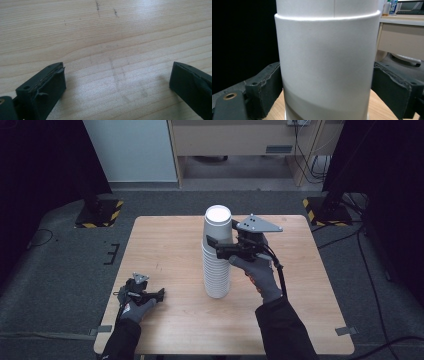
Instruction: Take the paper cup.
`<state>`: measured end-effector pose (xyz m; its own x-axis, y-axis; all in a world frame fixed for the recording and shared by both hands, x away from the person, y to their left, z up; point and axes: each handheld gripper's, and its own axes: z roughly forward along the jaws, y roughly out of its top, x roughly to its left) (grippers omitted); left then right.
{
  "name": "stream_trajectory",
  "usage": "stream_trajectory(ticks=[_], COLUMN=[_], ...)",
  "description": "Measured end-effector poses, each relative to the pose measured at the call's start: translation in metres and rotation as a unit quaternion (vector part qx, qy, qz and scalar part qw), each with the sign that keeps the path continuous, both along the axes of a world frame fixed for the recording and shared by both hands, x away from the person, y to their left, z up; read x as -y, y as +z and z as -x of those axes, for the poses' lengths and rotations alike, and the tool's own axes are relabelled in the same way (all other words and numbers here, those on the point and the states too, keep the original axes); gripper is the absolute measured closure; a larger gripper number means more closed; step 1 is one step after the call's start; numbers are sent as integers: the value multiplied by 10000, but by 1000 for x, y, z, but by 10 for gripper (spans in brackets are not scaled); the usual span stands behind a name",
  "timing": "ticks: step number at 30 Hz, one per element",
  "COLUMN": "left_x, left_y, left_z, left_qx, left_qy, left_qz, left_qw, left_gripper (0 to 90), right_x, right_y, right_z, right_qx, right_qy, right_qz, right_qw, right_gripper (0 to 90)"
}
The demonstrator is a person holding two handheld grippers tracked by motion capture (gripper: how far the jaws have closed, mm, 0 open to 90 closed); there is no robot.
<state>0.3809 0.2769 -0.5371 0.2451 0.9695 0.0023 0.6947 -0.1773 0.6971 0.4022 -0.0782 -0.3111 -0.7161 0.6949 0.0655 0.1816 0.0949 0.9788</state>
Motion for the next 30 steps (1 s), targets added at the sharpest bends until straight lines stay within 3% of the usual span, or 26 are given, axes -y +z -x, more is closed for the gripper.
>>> stream_trajectory(ticks=[18,30], left_x=[0,0], left_y=[0,0], left_z=[0,0], left_qx=[-3,-3], left_qy=[-4,-4], left_qz=[-3,-3], left_qw=[10000,10000], left_gripper=[0,0], right_x=[-19,-19], right_y=[-9,-9], right_z=[-11,-10], right_qx=[-54,-43], right_qy=[-121,-158], right_qz=[154,131], right_qw=[9998,9998], right_gripper=[125,144])
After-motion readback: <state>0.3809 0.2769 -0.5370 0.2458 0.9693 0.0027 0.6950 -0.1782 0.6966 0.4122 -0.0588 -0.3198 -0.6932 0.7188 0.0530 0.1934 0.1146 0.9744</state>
